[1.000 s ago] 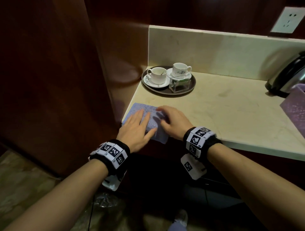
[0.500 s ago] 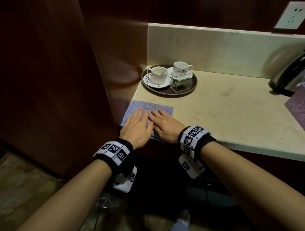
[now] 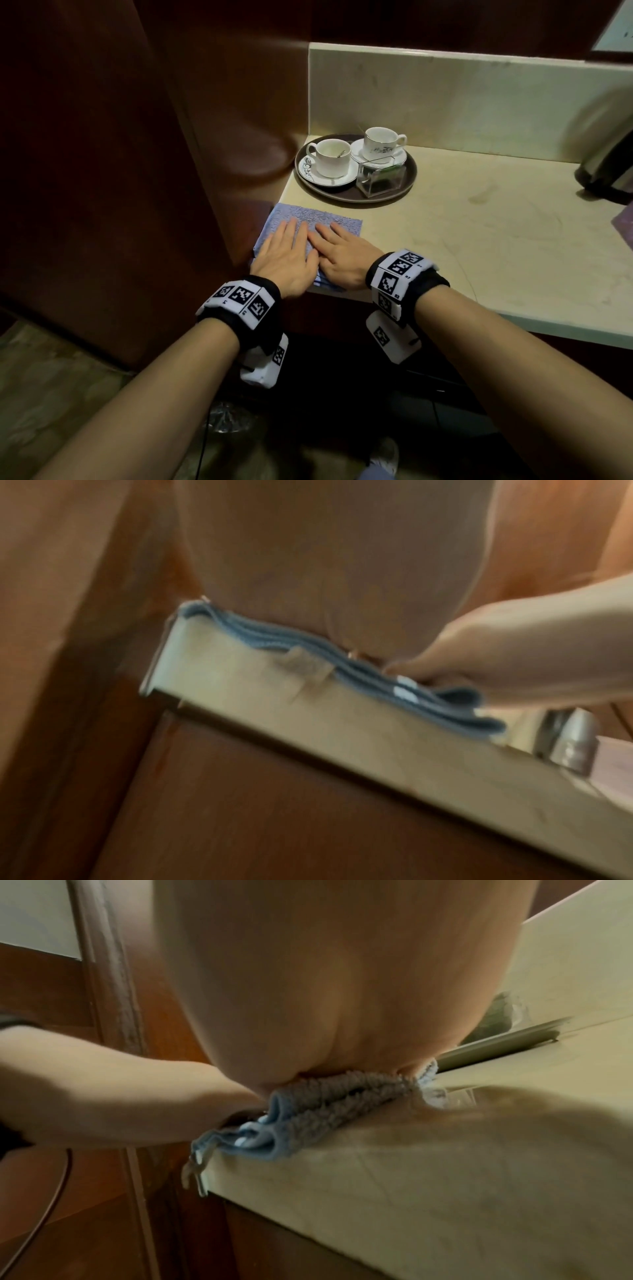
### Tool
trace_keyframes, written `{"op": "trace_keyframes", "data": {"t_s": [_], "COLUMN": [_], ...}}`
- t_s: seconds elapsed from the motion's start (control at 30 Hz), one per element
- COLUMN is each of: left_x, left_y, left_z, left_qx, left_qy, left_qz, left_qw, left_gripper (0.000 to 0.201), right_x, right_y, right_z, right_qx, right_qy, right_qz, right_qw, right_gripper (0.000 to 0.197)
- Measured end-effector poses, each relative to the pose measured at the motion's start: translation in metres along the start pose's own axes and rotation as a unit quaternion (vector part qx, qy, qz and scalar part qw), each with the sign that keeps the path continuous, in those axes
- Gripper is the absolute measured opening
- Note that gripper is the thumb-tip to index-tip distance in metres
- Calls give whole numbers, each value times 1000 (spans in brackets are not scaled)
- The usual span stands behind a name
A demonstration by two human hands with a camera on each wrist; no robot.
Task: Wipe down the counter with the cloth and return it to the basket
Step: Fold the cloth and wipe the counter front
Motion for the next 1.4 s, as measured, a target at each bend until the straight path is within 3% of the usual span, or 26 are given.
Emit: {"op": "trace_keyframes", "data": {"t_s": [0.1,0.5,0.63,0.77,0.93,1.07,1.2,1.3,1.4], "left_x": [-9,-32,-31,-25,-22,-34,-41,-38,-33], "left_y": [-1,-3,1,6,6,3,10,19,23], "left_z": [3,7,12,27,35,28,31,33,34], "left_qx": [4,4,-8,-21,-23,-27,-31,-44,-46], "left_qy": [-31,-35,-44,-63,-97,-122,-129,-121,-100], "left_qz": [1,2,8,18,78,69,49,25,20], "left_qw": [1000,999,999,998,992,990,990,991,994], "left_gripper": [63,65,65,67,91,99,96,90,85], "right_x": [0,-24,-36,-38,-42,-42,-32,-25,-24], "right_y": [2,20,34,43,53,62,63,62,59], "right_z": [7,10,29,43,23,20,29,35,45], "right_qx": [-17,-42,-107,-117,-111,-91,-72,0,40], "right_qy": [-5,-9,44,84,-30,-69,-62,-54,-7], "right_qz": [-19,-32,-72,-14,11,2,-15,-30,-40], "right_qw": [1000,999,991,989,993,994,995,998,998], "right_gripper": [58,62,30,29,56,63,64,55,30]}}
Point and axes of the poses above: each hand's wrist, its own x-axis away from the middle knuckle, its own z-axis out of the back of the hand, y = z × x, the point moved 5 cm from there along -x, towards the middle knuckle, and after that the axes turned 1 degree about -z, right-handed, at the moved point
